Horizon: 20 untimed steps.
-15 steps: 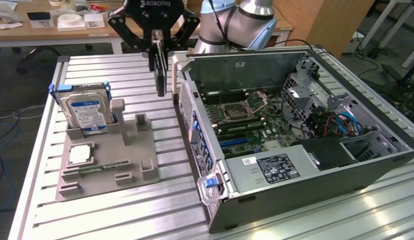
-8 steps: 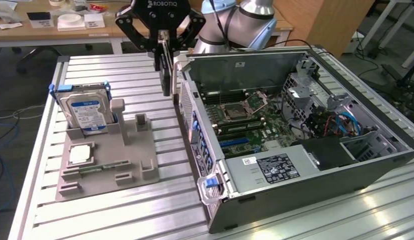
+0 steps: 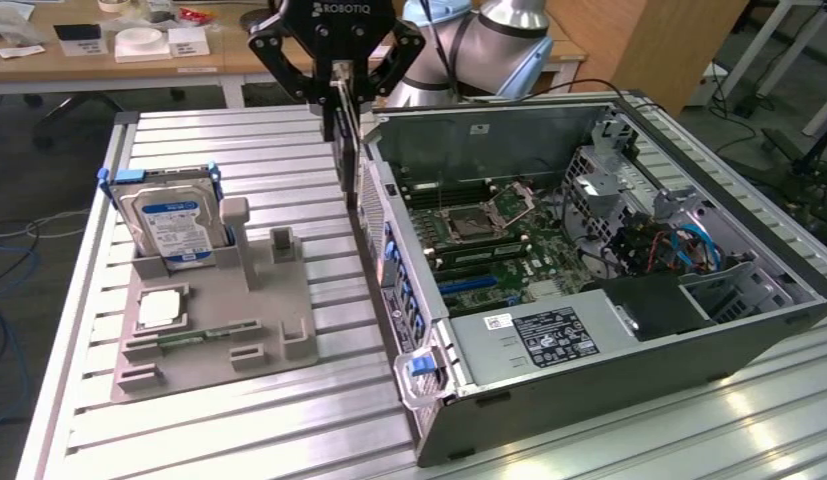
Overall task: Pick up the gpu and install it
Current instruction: 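Pick up the gpu and move the gpu toward the slot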
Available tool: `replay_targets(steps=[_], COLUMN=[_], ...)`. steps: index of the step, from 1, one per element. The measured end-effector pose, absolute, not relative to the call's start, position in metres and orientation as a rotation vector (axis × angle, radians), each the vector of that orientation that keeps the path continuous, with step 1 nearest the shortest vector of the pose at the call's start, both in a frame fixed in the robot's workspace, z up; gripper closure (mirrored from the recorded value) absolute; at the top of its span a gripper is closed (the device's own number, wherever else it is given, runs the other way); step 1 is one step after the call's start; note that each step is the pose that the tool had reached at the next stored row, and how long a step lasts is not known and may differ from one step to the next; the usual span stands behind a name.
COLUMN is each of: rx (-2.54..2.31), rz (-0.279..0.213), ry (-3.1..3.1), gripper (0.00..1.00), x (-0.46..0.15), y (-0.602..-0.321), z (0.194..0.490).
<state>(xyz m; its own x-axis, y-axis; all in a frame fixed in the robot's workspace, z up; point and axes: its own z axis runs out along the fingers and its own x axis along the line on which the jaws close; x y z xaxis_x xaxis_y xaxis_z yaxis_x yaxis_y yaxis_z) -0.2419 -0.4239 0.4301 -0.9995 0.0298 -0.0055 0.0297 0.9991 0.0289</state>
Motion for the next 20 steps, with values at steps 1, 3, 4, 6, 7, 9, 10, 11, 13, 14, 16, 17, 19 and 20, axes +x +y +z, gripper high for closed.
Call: replay_targets(steps=[1, 3, 4, 6, 7, 9, 10, 11, 13, 14, 16, 17, 19, 20], rx=[0.047, 0.047, 0.047, 0.047, 0.047, 0.047, 0.047, 0.047, 0.047, 0.047, 0.047, 0.047, 0.047, 0.047], rz=[0.045, 0.045, 0.045, 0.045, 0.045, 0.045, 0.045, 0.045, 0.045, 0.045, 0.045, 0.045, 0.045, 0.045], ry=[3.135, 3.135, 3.135, 3.135, 3.135, 3.135, 3.135, 3.135, 3.135, 3.135, 3.135, 3.135, 3.135, 3.135], gripper=[0.72, 0.72, 0.72, 0.72, 0.72, 0.72, 0.72, 0.72, 0.72, 0.72, 0.72, 0.72, 0.72, 0.72], x=[-0.24, -0.238, -0.237, -0.233, -0.231, -0.228, -0.226, -0.224, -0.22, -0.219, -0.216, -0.214, -0.21, -0.208], y=[-0.424, -0.424, -0.424, -0.424, -0.424, -0.424, -0.424, -0.424, -0.424, -0.424, -0.424, -0.424, -0.424, -0.424], z=[0.43, 0.43, 0.43, 0.429, 0.429, 0.429, 0.429, 0.429, 0.429, 0.429, 0.429, 0.429, 0.428, 0.428])
